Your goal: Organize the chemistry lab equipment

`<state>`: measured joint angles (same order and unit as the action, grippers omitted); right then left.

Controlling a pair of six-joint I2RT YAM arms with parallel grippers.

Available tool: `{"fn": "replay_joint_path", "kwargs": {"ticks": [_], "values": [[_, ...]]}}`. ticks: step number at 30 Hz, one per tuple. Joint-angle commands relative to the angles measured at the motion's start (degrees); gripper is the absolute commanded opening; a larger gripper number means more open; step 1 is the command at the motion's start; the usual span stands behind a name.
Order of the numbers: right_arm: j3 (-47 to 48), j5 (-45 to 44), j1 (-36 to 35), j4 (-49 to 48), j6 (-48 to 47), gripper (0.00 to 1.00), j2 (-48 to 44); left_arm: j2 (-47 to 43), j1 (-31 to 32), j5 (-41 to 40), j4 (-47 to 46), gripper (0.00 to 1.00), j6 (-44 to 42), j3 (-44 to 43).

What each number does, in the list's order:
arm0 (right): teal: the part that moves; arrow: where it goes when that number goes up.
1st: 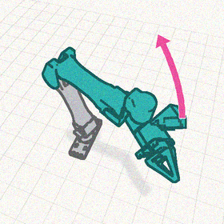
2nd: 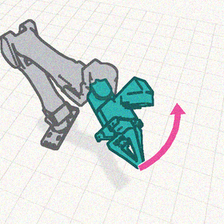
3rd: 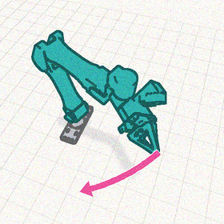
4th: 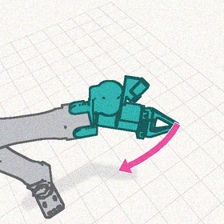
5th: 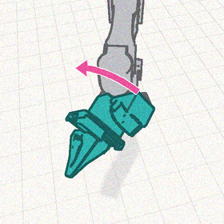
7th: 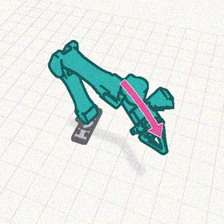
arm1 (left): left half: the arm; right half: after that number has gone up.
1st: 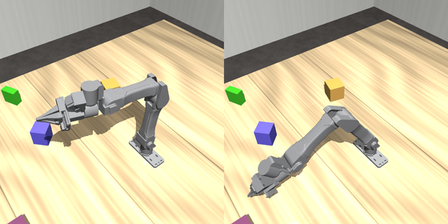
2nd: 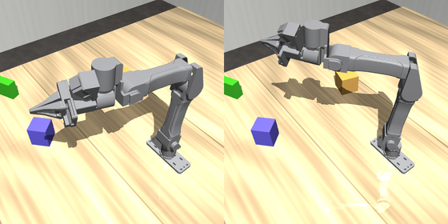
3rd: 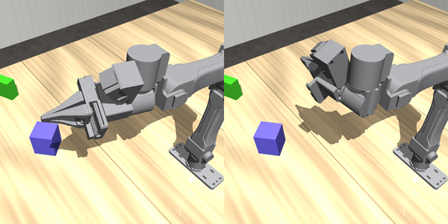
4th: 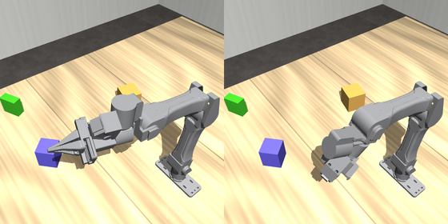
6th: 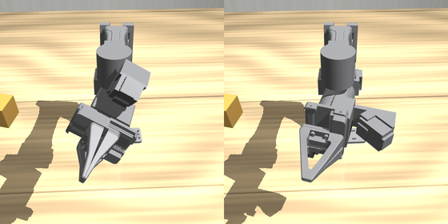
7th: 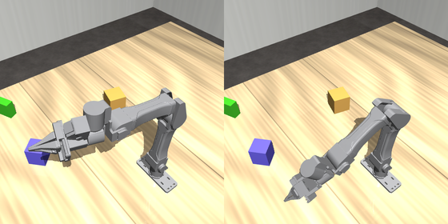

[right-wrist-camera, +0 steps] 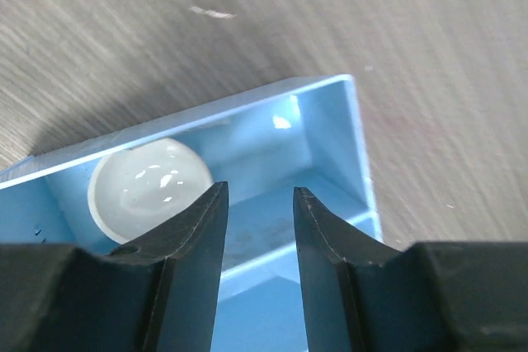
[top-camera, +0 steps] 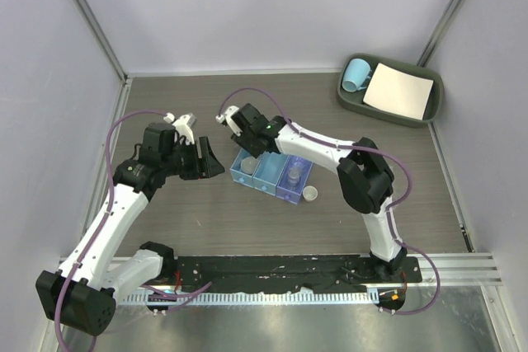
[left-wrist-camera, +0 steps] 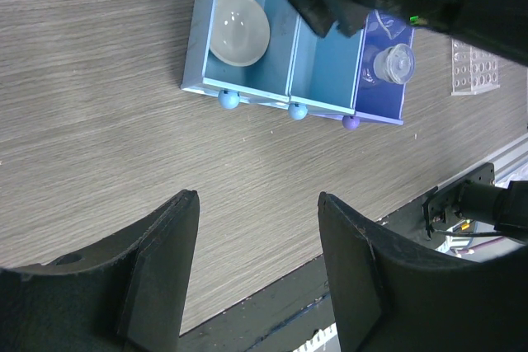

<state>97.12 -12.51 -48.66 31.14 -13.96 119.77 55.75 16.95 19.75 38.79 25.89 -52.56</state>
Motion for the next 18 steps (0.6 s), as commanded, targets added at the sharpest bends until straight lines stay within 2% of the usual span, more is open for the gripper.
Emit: {"fn": "replay_joint_path", "kwargs": {"ticks": [1,6,13,18], "values": [[-0.6,-7.7,0.1,-4.9,2.8,0.44,-10.6,-0.1,-0.1,0.7,-2.0,0.64,-0.8,0.0],[-5.4,-14.3,0.1,-5.6,10.5,0.46,-20.9,0.1,-0.2,0.6,-1.9,0.64,-0.8,0.0],[-25.2,-21.4,0.1,-5.4,27.7,0.50,-39.2,-0.2,-0.1,1.2,-2.0,0.63,-0.8,0.0],[-35.5,-23.9,0.1,-1.5,39.9,0.51,-47.4,-0.3,-0.1,1.3,-2.2,0.64,-0.7,0.1]]}}
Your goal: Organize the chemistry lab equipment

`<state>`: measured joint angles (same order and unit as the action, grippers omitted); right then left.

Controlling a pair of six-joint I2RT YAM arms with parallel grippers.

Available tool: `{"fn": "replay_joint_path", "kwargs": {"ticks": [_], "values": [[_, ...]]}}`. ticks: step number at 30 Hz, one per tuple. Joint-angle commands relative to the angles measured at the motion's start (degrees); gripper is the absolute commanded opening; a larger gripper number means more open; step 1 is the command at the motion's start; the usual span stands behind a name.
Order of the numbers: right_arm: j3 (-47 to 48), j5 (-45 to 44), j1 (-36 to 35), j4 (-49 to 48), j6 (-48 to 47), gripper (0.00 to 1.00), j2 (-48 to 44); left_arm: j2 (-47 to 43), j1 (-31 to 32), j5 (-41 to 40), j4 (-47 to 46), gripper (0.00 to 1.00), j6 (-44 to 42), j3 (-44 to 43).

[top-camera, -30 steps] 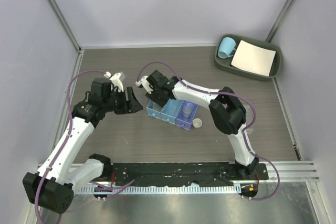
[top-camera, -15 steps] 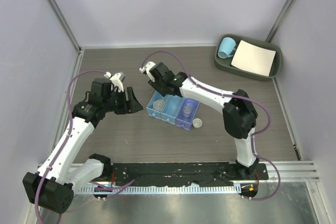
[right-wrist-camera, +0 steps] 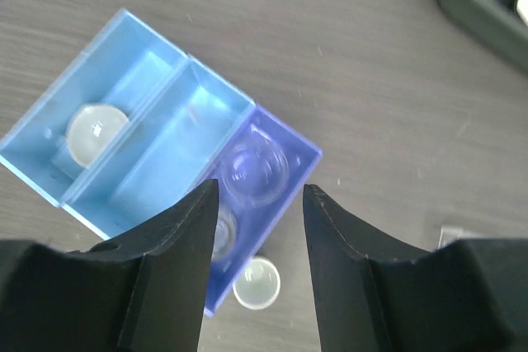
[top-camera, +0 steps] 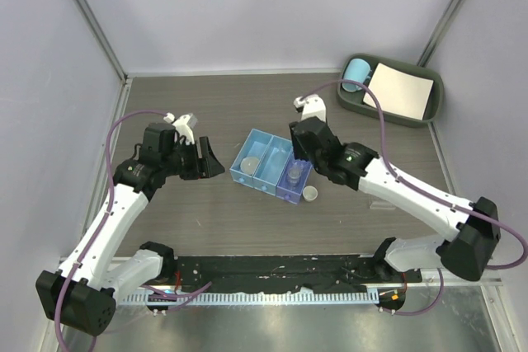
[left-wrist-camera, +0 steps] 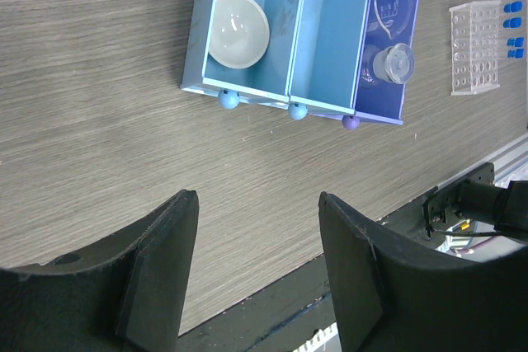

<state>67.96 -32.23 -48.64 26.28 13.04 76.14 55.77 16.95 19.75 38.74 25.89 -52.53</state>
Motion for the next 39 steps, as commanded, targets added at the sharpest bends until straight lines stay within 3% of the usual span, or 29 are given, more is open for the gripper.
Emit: {"fn": "replay_joint_path", "kwargs": {"ticks": [1,8,11,12,19,29,39], "values": [[-9.8,-3.7,0.0,3.2,16.9,0.53,-6.1,-0.3,-0.1,1.4,-2.1,0.64,-0.7,0.1],[-23.7,-0.9,0.0,0.2,30.4,0.56,-11.8,-0.4,-0.1,1.2,-2.2,0.66,-0.8,0.1],[-27.9,1.0,0.0,-2.5,33.6,0.56,-12.5,-0.3,-0.1,1.0,-2.0,0.71,-1.0,0.1],[-28.8,1.2,0.0,-3.1,34.5,0.56,-12.8,-0.2,-0.1,1.0,-2.1,0.99,-1.1,0.1],[-34.6,2.2,0.0,-6.6,38.7,0.57,-12.9,-0.1,0.0,0.9,-2.0,1.00,-1.1,0.1],[-35.3,-0.6,0.0,-8.3,39.8,0.56,-9.9,-0.1,-0.1,0.9,-2.0,1.00,-1.1,0.2],[-35.4,0.0,0.0,-10.6,40.3,0.39,-5.4,-0.4,0.0,0.6,-1.9,1.00,-1.1,0.1]]}}
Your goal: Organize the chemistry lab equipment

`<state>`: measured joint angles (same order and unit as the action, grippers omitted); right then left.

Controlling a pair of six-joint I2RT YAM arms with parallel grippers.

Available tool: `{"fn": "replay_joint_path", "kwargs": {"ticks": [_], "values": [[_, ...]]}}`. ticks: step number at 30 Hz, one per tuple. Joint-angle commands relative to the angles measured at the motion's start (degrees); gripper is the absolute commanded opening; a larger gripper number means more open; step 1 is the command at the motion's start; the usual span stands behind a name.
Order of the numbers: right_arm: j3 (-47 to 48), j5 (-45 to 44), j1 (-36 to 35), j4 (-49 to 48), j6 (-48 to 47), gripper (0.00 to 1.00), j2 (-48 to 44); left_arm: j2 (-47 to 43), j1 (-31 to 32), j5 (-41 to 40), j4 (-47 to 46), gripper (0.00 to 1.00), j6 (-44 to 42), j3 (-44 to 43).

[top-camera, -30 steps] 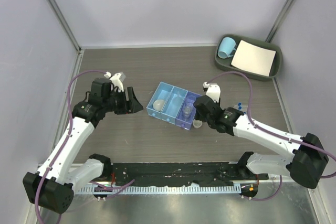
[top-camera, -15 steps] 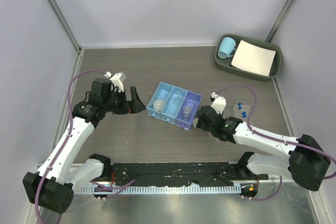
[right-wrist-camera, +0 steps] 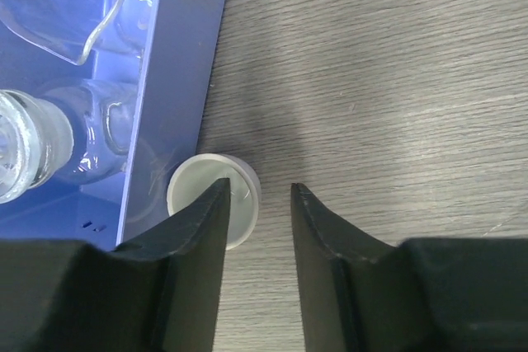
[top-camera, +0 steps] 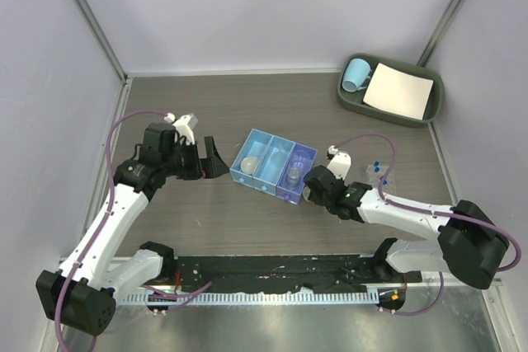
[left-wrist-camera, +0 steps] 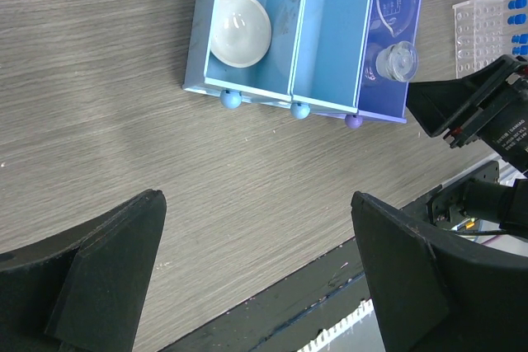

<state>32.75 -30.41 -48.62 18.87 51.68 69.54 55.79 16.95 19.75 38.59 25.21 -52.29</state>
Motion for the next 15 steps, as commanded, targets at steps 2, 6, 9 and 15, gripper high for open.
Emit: {"fn": "replay_joint_path", "kwargs": {"ticks": [2,6,9,15], "values": [[-0.1,-1.7,0.0,-3.8,1.7,0.36,2.0,-0.4,0.0,0.6,-1.8,1.00,-0.4,-0.2],[-0.1,-1.0,0.1,-4.7,1.9,0.30,3.7,-0.4,-0.1,0.6,-1.8,1.00,-0.4,-0.1],[0.0,-0.8,0.1,-5.2,1.8,0.19,4.7,-0.4,0.0,0.6,-1.8,1.00,-0.3,-0.1],[1.5,-1.1,0.0,-3.1,1.1,0.01,4.1,-0.3,0.0,0.8,-1.8,1.00,-0.3,-0.1]]}}
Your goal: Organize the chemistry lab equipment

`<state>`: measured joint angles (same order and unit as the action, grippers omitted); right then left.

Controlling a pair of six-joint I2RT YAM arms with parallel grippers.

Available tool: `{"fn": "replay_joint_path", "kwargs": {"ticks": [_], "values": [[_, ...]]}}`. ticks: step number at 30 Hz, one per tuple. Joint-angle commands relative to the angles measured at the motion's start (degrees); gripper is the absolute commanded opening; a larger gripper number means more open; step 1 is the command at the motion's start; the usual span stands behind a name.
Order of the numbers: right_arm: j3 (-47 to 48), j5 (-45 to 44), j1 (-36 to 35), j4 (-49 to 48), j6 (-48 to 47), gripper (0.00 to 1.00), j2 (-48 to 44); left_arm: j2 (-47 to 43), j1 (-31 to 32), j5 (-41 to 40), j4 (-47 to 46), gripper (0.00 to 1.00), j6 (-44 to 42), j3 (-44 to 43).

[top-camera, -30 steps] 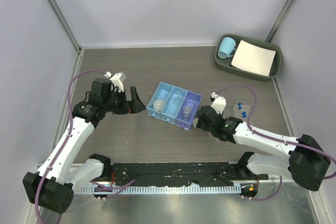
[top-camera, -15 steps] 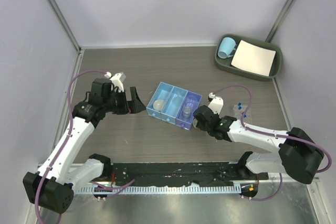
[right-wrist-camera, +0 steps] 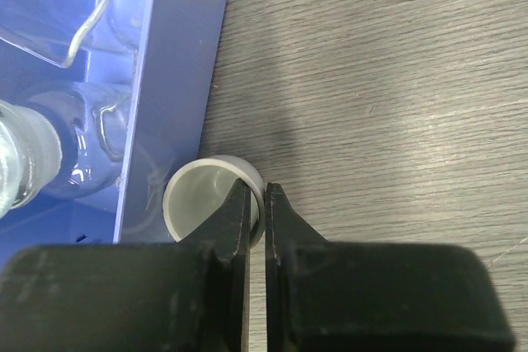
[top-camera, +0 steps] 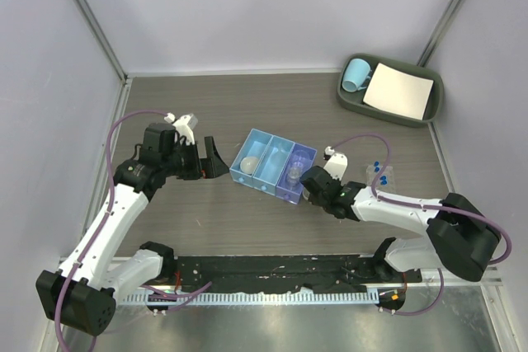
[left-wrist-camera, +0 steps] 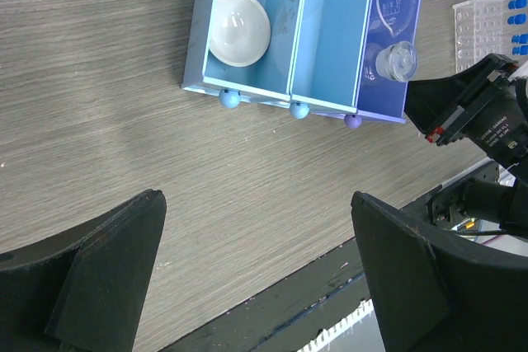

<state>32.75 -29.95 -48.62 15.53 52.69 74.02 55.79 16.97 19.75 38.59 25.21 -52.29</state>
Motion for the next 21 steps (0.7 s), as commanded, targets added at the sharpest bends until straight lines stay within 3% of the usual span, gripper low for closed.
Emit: {"fn": "replay_joint_path", "kwargs": {"ticks": [1,13,21], "values": [[2.0,-1.5,0.0,1.2,-0.2,0.01,-0.7,-0.5,0.0,0.9,-1.8,1.00,-0.3,-0.1],[16.5,-7.0,0.0,21.5,-9.9,0.01,-10.5,-0.7,0.0,1.2,-1.8,1.00,-0.3,0.0],[30.3,-5.6,0.0,16.6,-18.4,0.01,-3.1,-0.9,-0.1,1.3,-1.8,1.00,-0.3,-0.1]]}}
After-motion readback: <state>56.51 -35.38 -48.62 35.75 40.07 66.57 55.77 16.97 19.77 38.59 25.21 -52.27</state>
